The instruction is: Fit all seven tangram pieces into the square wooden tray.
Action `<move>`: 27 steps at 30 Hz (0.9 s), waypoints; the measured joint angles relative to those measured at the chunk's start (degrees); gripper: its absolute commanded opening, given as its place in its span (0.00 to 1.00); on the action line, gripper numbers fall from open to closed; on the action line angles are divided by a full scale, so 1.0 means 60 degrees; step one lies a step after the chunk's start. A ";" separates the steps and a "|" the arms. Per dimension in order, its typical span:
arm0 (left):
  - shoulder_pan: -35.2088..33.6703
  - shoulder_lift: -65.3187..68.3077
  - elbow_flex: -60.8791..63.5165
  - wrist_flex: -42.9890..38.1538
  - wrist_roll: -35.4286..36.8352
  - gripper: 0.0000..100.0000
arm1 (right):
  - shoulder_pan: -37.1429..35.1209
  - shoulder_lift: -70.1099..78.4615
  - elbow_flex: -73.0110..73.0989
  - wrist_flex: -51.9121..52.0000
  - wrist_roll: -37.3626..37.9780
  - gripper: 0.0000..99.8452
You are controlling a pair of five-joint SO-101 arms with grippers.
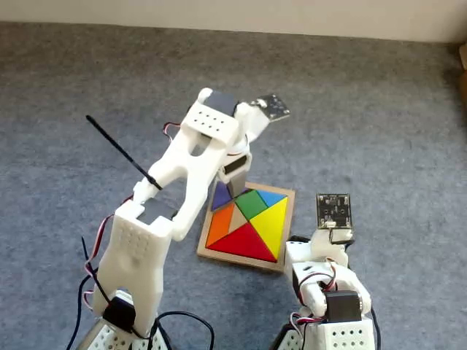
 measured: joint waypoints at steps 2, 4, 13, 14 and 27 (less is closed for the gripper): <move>-0.0015 0.0000 -0.0308 0.0322 -0.0073 0.24 | 0.0000 0.0000 0.0000 0.0000 0.0000 0.00; -0.0029 0.0000 -0.0513 0.0601 -0.0147 0.24 | 0.0000 0.0000 0.0000 0.0000 0.0000 0.00; -0.0806 0.0029 -0.0527 0.0762 -0.0205 0.24 | 0.0000 0.0000 0.0000 0.0000 0.0000 0.00; -0.0864 0.0029 -0.0440 0.0718 -0.0205 0.24 | 0.0000 0.0000 0.0000 0.0000 0.0000 0.00; -0.0747 -0.0015 0.2022 -0.1685 -0.0205 0.24 | 0.0000 0.0000 0.0000 0.0000 0.0000 0.00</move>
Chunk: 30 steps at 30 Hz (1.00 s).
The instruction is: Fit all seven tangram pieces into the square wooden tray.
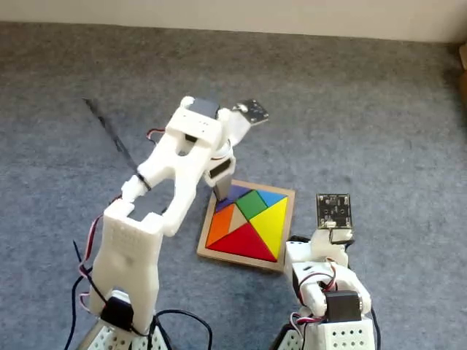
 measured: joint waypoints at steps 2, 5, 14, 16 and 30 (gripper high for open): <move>0.0161 0.0000 0.0015 -0.0059 0.0015 0.24 | 0.0000 0.0000 0.0000 0.0000 0.0000 0.00; 0.0352 0.0000 0.0015 -0.0088 0.0015 0.24 | 0.0000 0.0000 0.0000 0.0000 0.0000 0.00; 0.0498 -0.0733 0.0029 0.0381 0.0000 0.19 | 0.0000 0.0000 0.0000 0.0000 0.0000 0.00; 0.0498 -0.1377 0.0117 0.0674 0.0000 0.19 | 0.0000 0.0000 0.0000 0.0000 0.0000 0.00; 0.0190 -0.4645 0.0293 0.2300 0.0132 0.19 | 0.0000 0.0000 0.0000 0.0000 0.0000 0.00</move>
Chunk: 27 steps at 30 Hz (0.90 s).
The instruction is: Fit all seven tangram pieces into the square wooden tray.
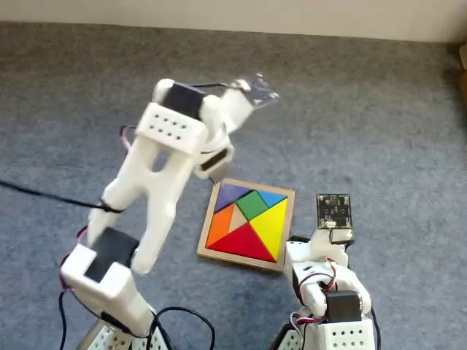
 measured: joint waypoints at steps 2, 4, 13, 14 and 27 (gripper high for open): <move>-0.0322 -0.0440 0.0337 0.0044 0.0059 0.19 | 0.0000 0.0000 0.0000 0.0000 0.0000 0.00; -0.0557 -0.0908 0.0791 0.0044 0.0073 0.19 | 0.0000 0.0000 0.0000 0.0000 0.0000 0.00; -0.1333 -0.3399 0.3473 -0.0645 0.0117 0.19 | 0.0000 0.0000 0.0000 0.0000 0.0000 0.00; -0.1509 -0.3722 0.3912 -0.0879 0.0117 0.19 | 0.0000 0.0000 0.0000 0.0000 0.0000 0.00; -0.3766 -0.9114 1.1546 -0.6227 0.1788 0.19 | 0.0000 0.0000 0.0000 0.0000 0.0000 0.00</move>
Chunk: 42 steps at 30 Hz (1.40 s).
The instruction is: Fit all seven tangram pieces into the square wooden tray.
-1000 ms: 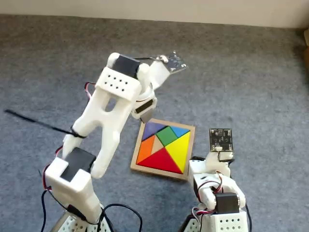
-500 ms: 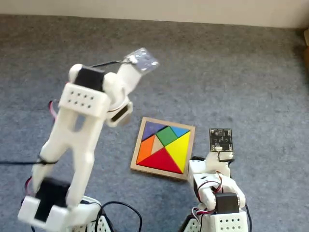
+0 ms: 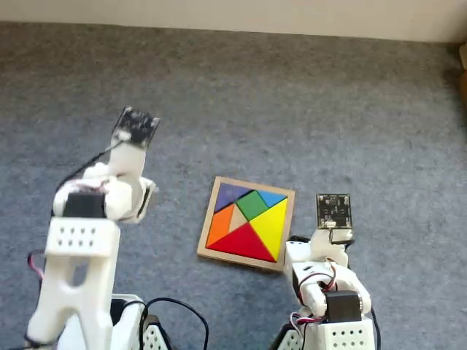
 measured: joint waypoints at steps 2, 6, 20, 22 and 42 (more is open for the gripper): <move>-0.0029 -0.0762 0.1040 -0.0557 0.0278 0.19 | 0.0000 0.0000 0.0000 0.0000 0.0000 0.00; -0.0073 -0.2125 0.2711 -0.1377 0.0645 0.19 | 0.0000 0.0000 0.0000 0.0000 0.0000 0.00; -0.0073 -0.6007 0.6330 -0.1714 0.1407 0.19 | 0.0000 0.0000 0.0000 0.0000 0.0000 0.00; -0.0073 -0.6593 0.6872 -0.1714 0.1407 0.19 | 0.0000 0.0000 0.0000 0.0000 0.0000 0.00; -0.0073 -0.9509 0.7604 0.2051 0.1582 0.19 | 0.0000 0.0000 0.0000 0.0000 0.0000 0.00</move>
